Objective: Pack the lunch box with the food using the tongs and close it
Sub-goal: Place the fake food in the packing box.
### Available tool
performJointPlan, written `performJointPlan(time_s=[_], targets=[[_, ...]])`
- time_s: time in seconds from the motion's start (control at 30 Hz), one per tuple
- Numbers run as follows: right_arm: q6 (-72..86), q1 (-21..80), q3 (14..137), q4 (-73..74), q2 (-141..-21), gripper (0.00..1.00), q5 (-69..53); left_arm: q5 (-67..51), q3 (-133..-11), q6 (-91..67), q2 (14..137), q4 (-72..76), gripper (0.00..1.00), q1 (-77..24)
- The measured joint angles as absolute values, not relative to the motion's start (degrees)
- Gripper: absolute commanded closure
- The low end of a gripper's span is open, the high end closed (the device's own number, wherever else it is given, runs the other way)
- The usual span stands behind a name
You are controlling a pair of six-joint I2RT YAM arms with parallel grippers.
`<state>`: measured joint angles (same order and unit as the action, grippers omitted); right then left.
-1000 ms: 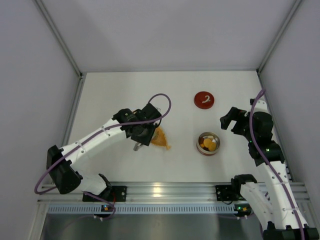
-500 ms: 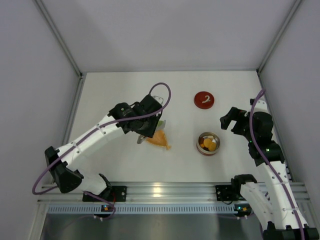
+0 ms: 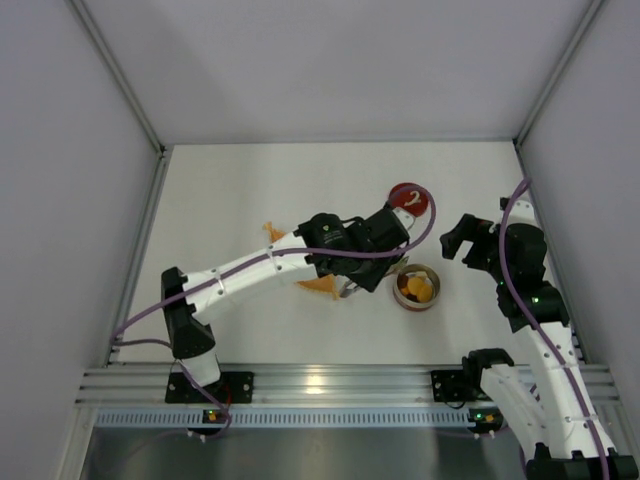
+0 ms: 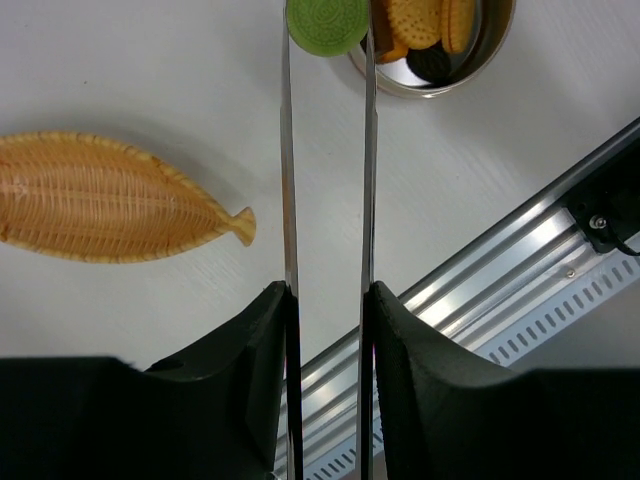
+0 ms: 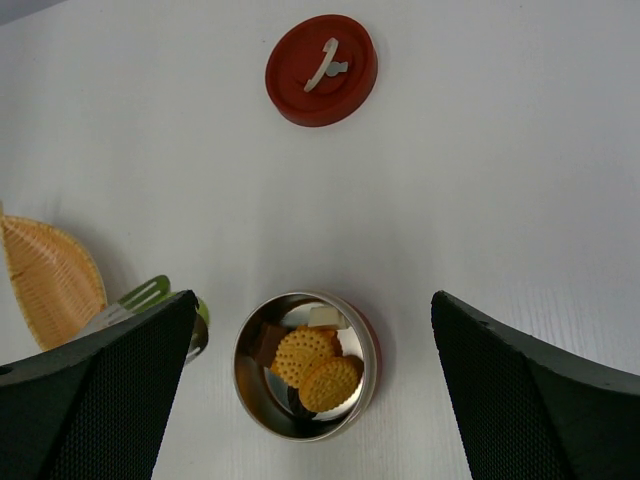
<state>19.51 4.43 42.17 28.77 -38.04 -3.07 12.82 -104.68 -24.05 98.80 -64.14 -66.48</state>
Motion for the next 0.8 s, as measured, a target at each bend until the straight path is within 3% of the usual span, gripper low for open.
performJointPlan(time_s=[0.3, 0.8], targets=[[19.5, 4.4, 42.2, 28.8, -38.0, 0.0, -3.0, 11.3, -111.2, -23.8, 107.9, -62.7, 0.65, -69.2], [19.5, 4.4, 42.2, 28.8, -38.0, 0.0, -2.9, 9.8, -111.4, -23.5, 111.1, -60.8, 0.63, -69.4]])
